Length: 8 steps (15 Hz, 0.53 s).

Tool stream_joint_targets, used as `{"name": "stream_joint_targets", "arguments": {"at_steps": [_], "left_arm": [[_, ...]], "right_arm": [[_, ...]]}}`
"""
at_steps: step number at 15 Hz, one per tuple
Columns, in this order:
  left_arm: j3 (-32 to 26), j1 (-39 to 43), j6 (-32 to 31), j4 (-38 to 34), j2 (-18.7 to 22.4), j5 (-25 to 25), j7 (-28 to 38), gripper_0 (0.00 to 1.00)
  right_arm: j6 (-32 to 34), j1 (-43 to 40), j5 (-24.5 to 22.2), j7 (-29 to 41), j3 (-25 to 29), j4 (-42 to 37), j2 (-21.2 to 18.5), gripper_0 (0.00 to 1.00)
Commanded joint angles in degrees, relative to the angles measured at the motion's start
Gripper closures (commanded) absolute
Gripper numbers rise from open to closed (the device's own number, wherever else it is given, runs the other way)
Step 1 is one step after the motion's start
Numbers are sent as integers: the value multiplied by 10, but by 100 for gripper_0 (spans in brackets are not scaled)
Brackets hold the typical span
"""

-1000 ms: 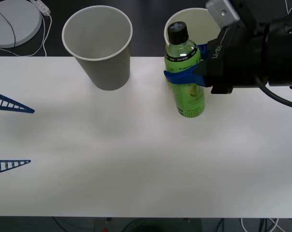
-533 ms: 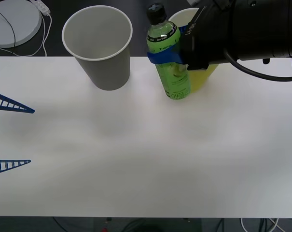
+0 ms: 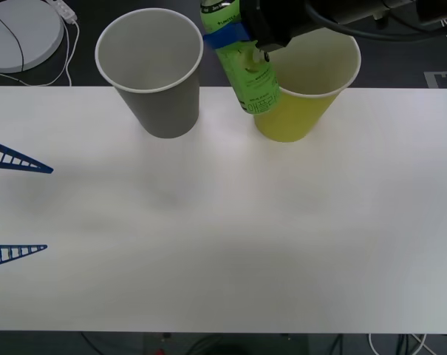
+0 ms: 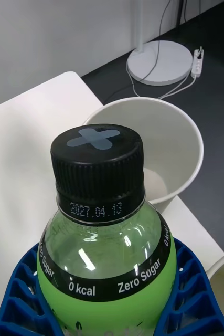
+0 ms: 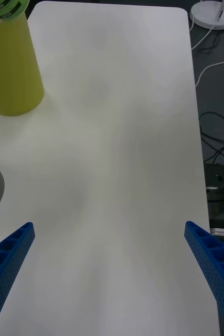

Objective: Put the can into the green bin and the plastic bottle into the gray bin

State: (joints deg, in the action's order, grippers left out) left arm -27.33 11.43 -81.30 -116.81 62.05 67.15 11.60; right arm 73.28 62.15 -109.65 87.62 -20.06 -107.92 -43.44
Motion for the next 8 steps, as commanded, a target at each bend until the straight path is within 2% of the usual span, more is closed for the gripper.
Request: {"name": "stream_joint_targets", "arguments": {"at_steps": [1, 8], "left_arm": [[0, 0, 0, 0, 0, 0, 0, 0], [0, 0, 0, 0, 0, 0, 0, 0]], "right_arm": [[35, 42, -16, -1, -4, 42, 21, 100], [69, 111, -82, 0, -33, 137, 86, 100]]}}
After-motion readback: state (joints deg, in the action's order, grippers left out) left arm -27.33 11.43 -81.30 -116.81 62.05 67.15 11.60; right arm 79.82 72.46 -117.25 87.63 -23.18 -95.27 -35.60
